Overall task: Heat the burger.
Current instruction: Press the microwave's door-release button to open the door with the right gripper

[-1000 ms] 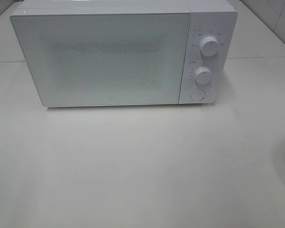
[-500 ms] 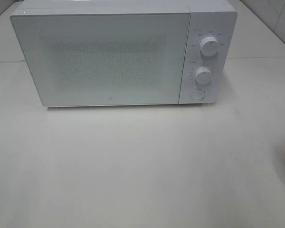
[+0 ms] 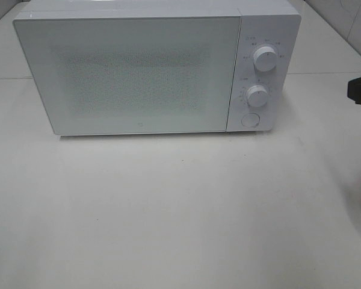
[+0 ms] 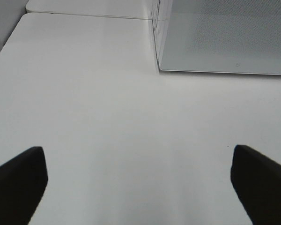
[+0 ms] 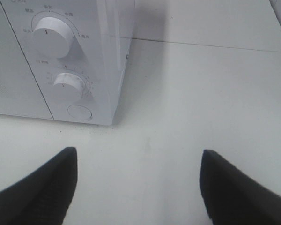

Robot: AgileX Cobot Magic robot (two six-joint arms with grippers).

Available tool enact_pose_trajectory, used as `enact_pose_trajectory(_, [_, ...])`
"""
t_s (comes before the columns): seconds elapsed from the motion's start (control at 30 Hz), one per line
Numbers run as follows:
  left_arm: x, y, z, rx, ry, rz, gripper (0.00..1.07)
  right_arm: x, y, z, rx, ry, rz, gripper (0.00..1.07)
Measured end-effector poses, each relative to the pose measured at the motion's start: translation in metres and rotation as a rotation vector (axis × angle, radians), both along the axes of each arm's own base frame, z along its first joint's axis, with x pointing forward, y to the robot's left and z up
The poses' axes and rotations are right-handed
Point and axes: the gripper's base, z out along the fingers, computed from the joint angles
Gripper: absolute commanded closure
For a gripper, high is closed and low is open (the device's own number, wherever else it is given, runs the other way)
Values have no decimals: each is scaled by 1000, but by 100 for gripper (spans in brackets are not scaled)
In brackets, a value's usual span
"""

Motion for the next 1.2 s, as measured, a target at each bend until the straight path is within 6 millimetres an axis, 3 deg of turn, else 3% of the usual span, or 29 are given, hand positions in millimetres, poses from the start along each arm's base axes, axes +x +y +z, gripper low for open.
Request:
enact_pose_trajectory(0.1, [0,0,0,0,0,0,6,10,3,-5,9,-22,17,40])
enact_pose_trajectory(0.17, [0,0,0,0,0,0,6,23,7,-13,28,-46,35,52])
enact_pose_trajectory(0.2, [0,0,0,0,0,0,6,23,7,-13,28,-46,35,52])
enact_pose_trajectory(0.27, [0,0,0,0,0,0,6,31,9,-18,80,-57,24,69])
enact_pose_trajectory(0.3, [0,0,0,0,0,0,6,31,9,-18,80,-57,24,69])
enact_pose_trajectory(0.33, [0,0,0,0,0,0,6,34,9,-20,112,-58,12,75])
enact_pose_trajectory(0.37, [0,0,0,0,0,0,6,37,10,-23,183,-55,-20,89])
enact_pose_trajectory(0.47, [0,0,0,0,0,0,6,39,10,-25,218,-51,-36,94])
enact_pose_trajectory(0.53, [0,0,0,0,0,0,6,44,11,-30,393,-29,-119,107])
enact_pose_trajectory(0.6, [0,0,0,0,0,0,6,45,11,-30,431,-27,-135,107])
enact_pose_trajectory(0.9, [0,0,0,0,0,0,6,48,12,-32,962,30,-370,107])
enact_pose_trajectory(1.2, [0,0,0,0,0,0,6,46,11,-34,1154,62,-460,107])
